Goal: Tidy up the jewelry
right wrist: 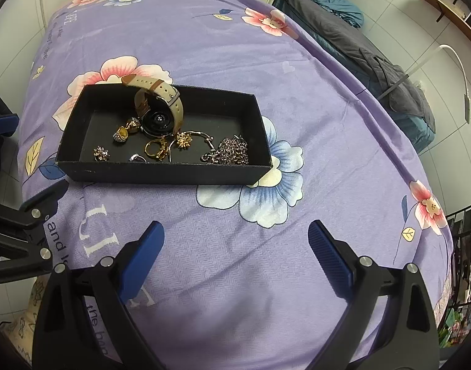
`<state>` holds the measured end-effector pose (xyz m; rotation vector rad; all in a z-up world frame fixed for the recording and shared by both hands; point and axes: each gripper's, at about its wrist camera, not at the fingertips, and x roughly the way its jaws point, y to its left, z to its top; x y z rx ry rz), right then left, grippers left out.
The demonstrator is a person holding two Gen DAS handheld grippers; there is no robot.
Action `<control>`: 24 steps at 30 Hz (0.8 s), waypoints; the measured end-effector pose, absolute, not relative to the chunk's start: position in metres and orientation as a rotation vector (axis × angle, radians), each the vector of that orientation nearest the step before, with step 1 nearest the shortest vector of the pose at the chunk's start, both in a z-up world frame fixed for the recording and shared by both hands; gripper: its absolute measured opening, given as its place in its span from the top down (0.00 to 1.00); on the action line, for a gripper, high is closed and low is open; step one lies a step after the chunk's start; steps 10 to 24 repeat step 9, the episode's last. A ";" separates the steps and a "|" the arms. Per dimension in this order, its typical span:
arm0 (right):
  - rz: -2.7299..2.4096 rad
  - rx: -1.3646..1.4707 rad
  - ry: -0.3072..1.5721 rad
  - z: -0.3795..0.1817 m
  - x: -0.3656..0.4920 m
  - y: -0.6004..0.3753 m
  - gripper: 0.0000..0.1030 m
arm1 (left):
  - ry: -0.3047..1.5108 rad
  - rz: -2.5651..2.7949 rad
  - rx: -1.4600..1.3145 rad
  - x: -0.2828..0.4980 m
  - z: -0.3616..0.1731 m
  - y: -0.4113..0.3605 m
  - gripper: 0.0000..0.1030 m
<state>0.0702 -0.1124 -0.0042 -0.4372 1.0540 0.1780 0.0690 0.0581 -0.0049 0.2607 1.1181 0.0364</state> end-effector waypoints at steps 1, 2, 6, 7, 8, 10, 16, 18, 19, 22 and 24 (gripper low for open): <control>0.178 -0.437 1.054 -0.004 0.070 -0.112 0.10 | 1.120 0.035 0.257 0.069 -0.005 0.059 0.06; 0.178 -0.436 1.054 -0.004 0.070 -0.112 0.10 | 1.123 0.035 0.253 0.069 -0.005 0.059 0.06; 0.181 -0.437 1.052 -0.004 0.070 -0.111 0.10 | 1.126 0.033 0.251 0.070 -0.004 0.060 0.06; 0.182 -0.438 1.051 -0.004 0.070 -0.111 0.10 | 1.127 0.031 0.252 0.070 -0.004 0.059 0.06; 0.182 -0.438 1.051 -0.003 0.069 -0.111 0.10 | 1.127 0.030 0.254 0.071 -0.004 0.059 0.06; 0.182 -0.437 1.051 -0.004 0.069 -0.111 0.10 | 1.128 0.029 0.255 0.070 -0.005 0.058 0.06; 0.182 -0.437 1.051 -0.004 0.069 -0.111 0.10 | 1.128 0.029 0.255 0.070 -0.005 0.058 0.06; 0.182 -0.437 1.051 -0.004 0.069 -0.111 0.10 | 1.128 0.029 0.255 0.070 -0.005 0.058 0.06; 0.182 -0.437 1.051 -0.004 0.069 -0.111 0.10 | 1.128 0.029 0.255 0.070 -0.005 0.058 0.06; 0.182 -0.437 1.051 -0.004 0.069 -0.111 0.10 | 1.128 0.029 0.255 0.070 -0.005 0.058 0.06; 0.182 -0.437 1.051 -0.004 0.069 -0.111 0.10 | 1.128 0.029 0.255 0.070 -0.005 0.058 0.06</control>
